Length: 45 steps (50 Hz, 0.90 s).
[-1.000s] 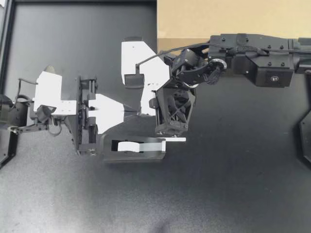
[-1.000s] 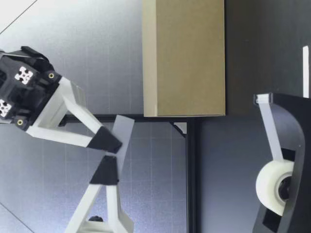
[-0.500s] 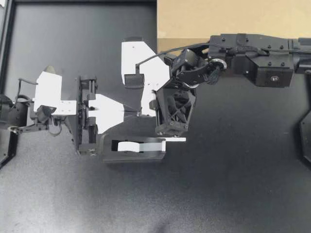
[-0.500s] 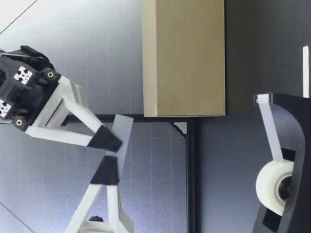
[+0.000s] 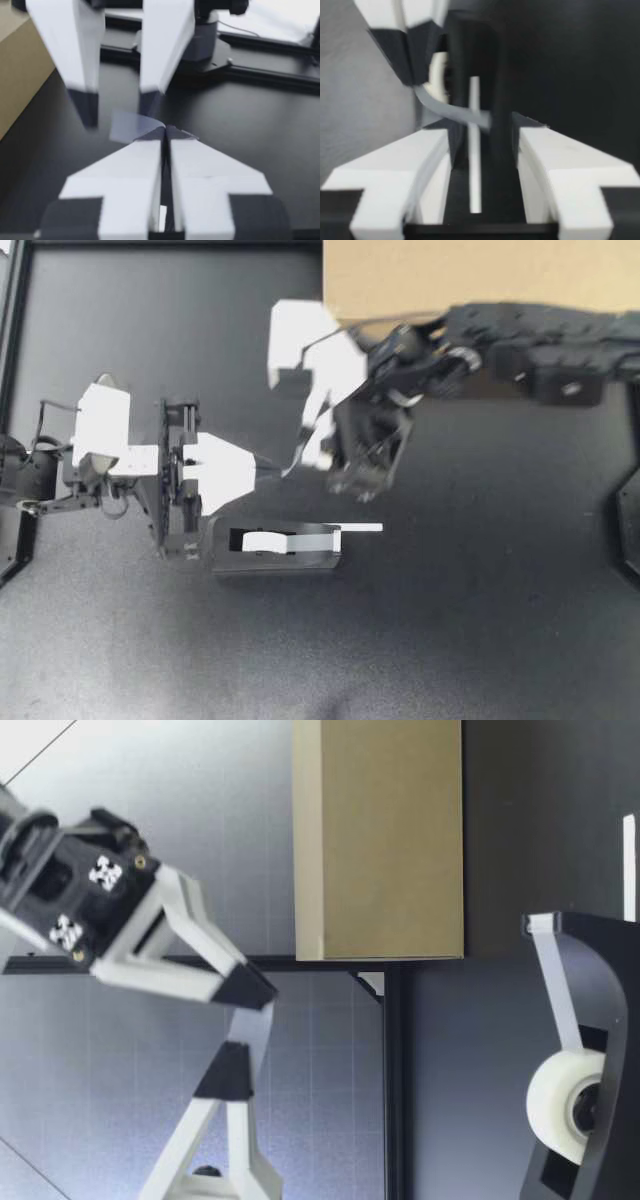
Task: Cut a small piece of tape from the tape dispenser then place it on the cardboard box's edge.
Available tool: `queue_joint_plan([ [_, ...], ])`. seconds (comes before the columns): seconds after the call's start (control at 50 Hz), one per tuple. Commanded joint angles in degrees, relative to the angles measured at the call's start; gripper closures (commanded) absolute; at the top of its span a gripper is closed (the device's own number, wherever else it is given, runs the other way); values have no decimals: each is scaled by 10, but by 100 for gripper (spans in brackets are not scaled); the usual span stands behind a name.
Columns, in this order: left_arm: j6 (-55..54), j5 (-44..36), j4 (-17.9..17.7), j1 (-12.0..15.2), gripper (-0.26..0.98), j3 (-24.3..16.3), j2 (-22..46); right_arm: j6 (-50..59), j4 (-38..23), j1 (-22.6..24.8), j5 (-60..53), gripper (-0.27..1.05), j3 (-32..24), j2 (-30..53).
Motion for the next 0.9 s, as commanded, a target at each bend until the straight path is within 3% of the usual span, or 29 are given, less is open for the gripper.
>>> queue_joint_plan([
  [0.0, 0, -10, -57, 0, 83, -18, 2, 0, 1, -15, -40, 34, 27, -59],
  [0.18, -6, -36, -192, 6, 83, -54, 44, -3, 2, -32, -153, 34, 120, -143],
  [0.34, -26, -47, -264, 36, 83, -106, 84, 1, 2, -39, -286, 35, 209, -194],
  [0.48, -105, -47, -278, 74, 83, -137, 113, 1, 3, -42, -432, 40, 277, -217],
  [0.62, -230, -52, -275, 116, 83, -142, 140, 1, 4, -52, -547, 53, 322, -216],
  [0.88, -311, -67, -259, 142, 83, -155, 175, -9, 4, -90, -619, 80, 333, -169],
])
